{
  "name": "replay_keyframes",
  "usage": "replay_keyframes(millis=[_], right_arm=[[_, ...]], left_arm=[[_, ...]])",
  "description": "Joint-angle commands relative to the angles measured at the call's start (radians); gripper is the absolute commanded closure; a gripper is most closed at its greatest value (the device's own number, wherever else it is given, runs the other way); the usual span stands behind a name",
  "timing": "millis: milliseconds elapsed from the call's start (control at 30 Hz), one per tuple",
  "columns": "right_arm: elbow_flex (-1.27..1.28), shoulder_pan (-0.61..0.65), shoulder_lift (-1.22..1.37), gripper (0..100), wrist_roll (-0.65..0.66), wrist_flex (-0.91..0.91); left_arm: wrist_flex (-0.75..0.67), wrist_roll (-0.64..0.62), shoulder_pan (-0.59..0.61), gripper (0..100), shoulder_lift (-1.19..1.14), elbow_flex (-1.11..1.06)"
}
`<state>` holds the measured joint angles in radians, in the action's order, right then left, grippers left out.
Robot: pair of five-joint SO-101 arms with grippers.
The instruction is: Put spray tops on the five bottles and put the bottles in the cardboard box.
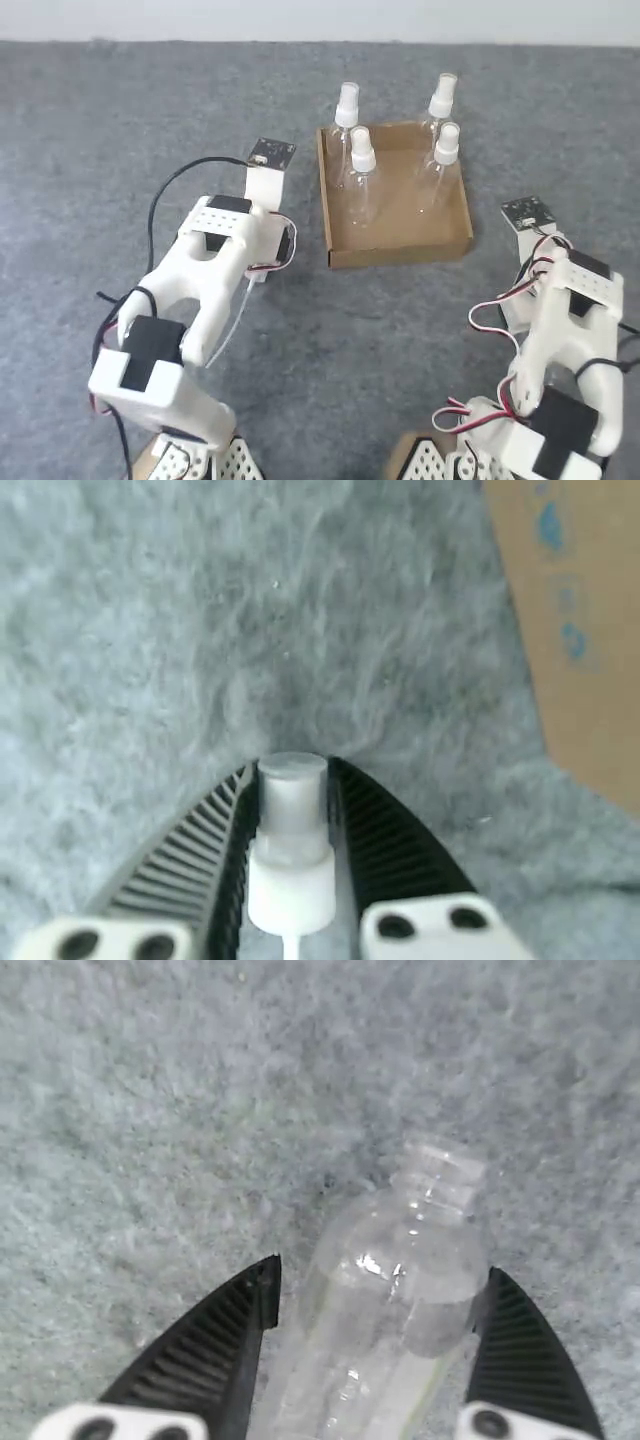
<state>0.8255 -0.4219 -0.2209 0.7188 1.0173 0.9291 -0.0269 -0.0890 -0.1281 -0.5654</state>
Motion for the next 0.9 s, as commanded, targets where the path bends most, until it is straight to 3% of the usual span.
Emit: replay_keyframes(millis=[0,300,533,867], right_arm=[[-0.061,0.004,-0.019,72.3,0.018,-0.007],[-0.068,0.008,-0.008,68.6,0.015,-0.016],[-0.103,0.008,-0.007,69.2,0.011,-0.016],[-0.098,0.002,-0.007,90.9,0.012,-0.005]], left_arm=[[0.017,-0.005,0.006,99,0.103,0.004],[-0.035,-0.002,0.000,99,0.407,-0.225],[-0.043,0.000,-0.002,99,0.456,-0.266],[-0.044,0.000,0.005,99,0.456,-0.266]])
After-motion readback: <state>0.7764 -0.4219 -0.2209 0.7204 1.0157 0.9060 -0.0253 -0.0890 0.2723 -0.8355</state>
